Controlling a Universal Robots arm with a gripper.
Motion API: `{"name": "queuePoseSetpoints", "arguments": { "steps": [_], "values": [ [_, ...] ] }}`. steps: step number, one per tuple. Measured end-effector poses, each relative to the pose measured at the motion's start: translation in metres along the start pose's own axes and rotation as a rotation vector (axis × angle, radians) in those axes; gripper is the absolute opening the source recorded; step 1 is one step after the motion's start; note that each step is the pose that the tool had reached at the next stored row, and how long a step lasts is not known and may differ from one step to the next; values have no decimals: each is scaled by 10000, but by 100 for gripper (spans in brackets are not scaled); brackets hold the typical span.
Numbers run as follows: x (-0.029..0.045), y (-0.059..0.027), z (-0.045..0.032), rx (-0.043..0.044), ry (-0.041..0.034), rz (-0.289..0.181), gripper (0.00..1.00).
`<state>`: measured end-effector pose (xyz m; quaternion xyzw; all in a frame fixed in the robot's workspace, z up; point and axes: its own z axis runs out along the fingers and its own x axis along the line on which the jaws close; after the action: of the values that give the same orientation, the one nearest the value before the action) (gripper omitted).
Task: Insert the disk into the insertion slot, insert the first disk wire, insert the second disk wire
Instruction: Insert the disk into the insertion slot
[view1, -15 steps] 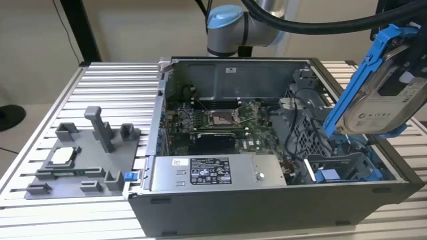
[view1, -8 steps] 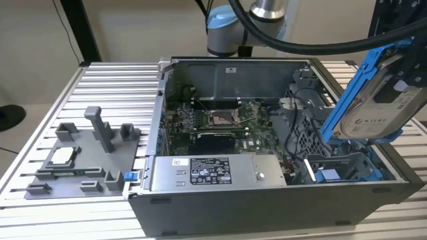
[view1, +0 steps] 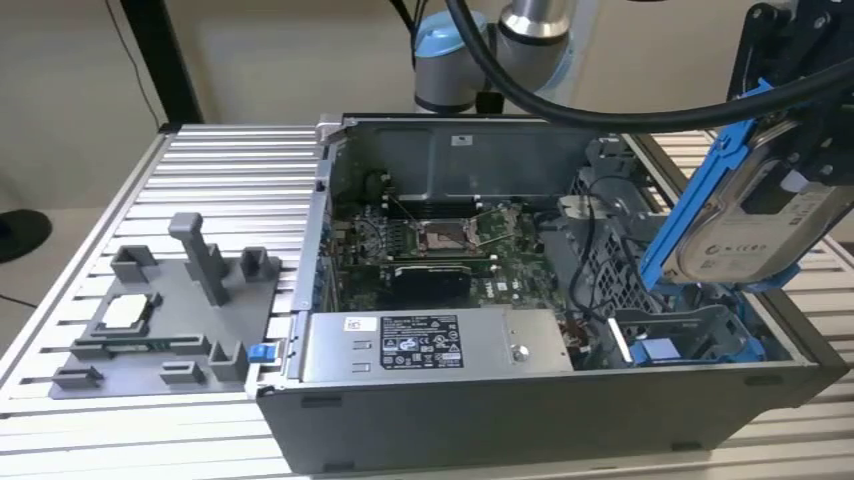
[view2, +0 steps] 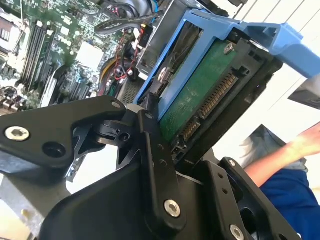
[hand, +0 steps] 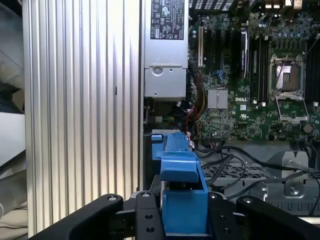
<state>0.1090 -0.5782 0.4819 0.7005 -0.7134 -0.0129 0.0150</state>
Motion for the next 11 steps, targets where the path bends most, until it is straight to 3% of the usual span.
{"name": "queuePoseSetpoints", "arguments": {
  "steps": [11],
  "values": [
    [0, -1, 29, 0, 0, 0, 0]
  ]
}}
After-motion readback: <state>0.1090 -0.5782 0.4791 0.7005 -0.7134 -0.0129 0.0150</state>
